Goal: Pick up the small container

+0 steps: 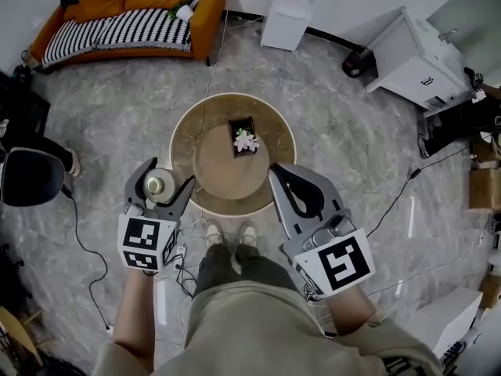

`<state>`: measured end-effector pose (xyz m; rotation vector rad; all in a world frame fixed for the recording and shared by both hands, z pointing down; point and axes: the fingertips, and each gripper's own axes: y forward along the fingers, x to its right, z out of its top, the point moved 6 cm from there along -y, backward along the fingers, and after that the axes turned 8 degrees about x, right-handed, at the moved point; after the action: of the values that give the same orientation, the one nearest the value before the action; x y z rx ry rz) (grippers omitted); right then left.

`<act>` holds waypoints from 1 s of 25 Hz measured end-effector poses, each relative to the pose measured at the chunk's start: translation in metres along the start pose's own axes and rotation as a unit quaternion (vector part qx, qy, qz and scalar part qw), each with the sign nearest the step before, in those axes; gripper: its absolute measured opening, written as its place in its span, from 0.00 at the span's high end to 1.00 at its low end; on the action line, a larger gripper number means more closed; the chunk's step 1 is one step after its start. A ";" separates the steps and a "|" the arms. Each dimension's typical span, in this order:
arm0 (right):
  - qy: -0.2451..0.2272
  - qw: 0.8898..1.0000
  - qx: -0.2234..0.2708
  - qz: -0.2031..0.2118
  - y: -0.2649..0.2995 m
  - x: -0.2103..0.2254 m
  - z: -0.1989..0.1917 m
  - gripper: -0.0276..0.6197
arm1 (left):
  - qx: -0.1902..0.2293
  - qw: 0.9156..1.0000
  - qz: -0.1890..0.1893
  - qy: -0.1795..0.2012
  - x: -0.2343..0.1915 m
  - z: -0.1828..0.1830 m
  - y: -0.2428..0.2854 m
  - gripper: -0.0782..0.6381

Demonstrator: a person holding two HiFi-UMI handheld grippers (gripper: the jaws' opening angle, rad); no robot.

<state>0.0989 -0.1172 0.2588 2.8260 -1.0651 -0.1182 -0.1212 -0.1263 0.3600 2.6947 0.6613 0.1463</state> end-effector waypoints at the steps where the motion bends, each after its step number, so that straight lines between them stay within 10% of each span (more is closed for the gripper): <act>1: -0.005 1.000 0.003 0.002 -0.007 -0.003 0.007 0.96 | 0.006 1.000 -0.004 0.000 0.007 0.007 -0.009 0.42; 25: -0.026 0.999 -0.025 0.007 -0.056 -0.031 0.032 0.96 | 0.040 0.998 -0.038 0.043 0.068 0.070 -0.118 0.42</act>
<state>0.1085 -0.0581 0.2208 2.7845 -1.0776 -0.2164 -0.0988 -0.0197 0.2523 2.7473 0.8116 0.2218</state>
